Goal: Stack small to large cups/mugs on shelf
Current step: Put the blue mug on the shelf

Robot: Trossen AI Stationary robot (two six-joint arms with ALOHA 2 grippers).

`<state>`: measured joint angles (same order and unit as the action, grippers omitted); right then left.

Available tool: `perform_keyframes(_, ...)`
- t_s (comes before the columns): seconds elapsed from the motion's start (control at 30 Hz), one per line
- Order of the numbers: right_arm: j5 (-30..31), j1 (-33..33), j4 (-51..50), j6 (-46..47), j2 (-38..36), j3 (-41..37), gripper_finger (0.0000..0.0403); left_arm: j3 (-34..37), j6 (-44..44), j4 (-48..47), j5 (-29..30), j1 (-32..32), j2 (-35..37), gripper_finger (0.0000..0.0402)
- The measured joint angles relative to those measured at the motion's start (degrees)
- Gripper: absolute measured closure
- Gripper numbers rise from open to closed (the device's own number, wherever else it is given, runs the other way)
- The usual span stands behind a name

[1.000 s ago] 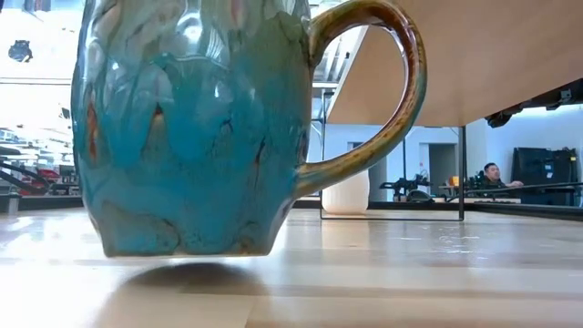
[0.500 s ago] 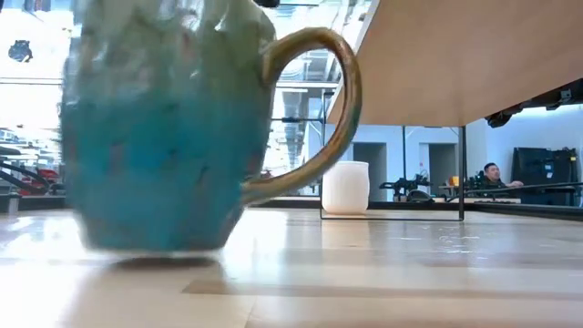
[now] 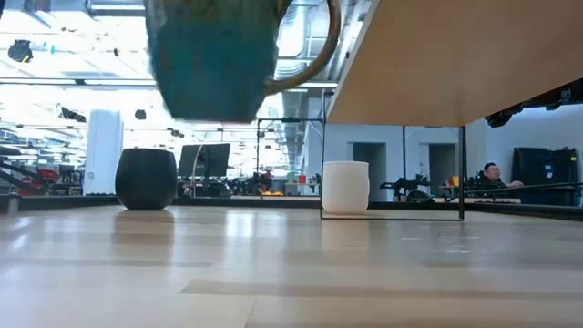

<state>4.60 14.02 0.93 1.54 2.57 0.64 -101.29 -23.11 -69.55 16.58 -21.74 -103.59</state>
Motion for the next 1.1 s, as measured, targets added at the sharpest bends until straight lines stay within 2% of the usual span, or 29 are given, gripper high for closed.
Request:
perform_keyframes(0.23, 0.00, 0.00, 0.00, 0.00, 0.00, 0.00, 0.0214, -7.12, 2.22, -2.89, 0.29, 1.73, 0.00, 0.0379)
perform_keyframes(0.47, 0.00, 0.00, 0.00, 0.02, 0.00, 0.00, 0.0214, -12.55, 2.46, -2.75, -2.26, 7.79, 0.00, 0.0379)
perform_keyframes(0.73, 0.00, 0.00, 0.00, 0.02, 0.00, 0.00, 0.0214, -13.77, 5.90, 4.51, -11.09, 14.61, -0.02, 0.0379)
perform_keyframes(0.97, 0.00, 0.00, 0.00, 0.02, 0.00, 0.00, 0.0214, -13.77, 8.49, 7.90, -12.26, 18.18, -0.04, 0.0379)
perform_keyframes(1.1, -0.01, 0.00, 0.00, 0.02, 0.00, 0.00, 0.0214, -14.62, 9.96, 10.74, -15.72, 20.32, -0.85, 0.0379)
